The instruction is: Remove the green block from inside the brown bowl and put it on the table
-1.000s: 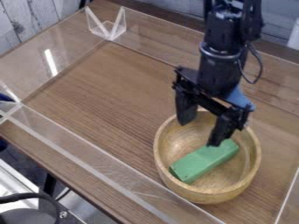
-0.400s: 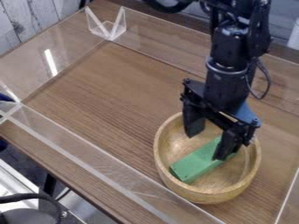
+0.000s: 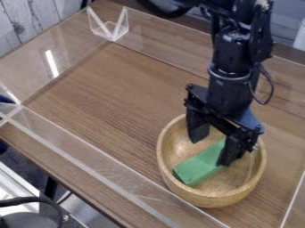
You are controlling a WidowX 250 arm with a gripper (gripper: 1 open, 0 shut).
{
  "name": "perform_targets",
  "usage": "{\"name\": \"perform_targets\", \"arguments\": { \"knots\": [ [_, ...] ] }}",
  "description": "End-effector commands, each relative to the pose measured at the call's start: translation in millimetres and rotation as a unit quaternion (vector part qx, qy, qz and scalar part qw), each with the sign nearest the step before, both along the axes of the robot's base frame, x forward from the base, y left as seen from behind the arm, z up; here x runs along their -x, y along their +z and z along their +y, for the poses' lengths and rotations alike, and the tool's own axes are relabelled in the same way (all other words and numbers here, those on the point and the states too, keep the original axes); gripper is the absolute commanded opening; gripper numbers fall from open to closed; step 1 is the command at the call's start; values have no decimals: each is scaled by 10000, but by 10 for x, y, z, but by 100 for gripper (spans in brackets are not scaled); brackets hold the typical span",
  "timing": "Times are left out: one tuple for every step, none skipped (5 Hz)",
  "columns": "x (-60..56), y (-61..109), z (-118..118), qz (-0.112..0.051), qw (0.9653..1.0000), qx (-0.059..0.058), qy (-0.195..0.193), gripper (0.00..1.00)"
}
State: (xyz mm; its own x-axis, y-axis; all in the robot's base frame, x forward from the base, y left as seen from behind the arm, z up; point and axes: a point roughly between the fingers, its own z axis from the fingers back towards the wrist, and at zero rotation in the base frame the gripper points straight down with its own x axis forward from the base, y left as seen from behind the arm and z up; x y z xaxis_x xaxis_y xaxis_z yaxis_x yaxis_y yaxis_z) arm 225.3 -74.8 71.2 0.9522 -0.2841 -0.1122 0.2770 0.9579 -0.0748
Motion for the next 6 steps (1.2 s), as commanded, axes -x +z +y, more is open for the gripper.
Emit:
{"name": "perform_targets", "arguments": {
  "knots": [
    [-76, 155, 2, -341, 9993, 144, 11, 100],
    [-64, 161, 11, -374, 9991, 195, 12, 100],
    [-63, 167, 19, -400, 9989, 224, 27, 100],
    [-52, 161, 22, -401, 9989, 248, 40, 100],
    [-61, 150, 27, -396, 9989, 245, 59, 100],
    [-68, 140, 29, -386, 9989, 244, 72, 100]
  ]
}}
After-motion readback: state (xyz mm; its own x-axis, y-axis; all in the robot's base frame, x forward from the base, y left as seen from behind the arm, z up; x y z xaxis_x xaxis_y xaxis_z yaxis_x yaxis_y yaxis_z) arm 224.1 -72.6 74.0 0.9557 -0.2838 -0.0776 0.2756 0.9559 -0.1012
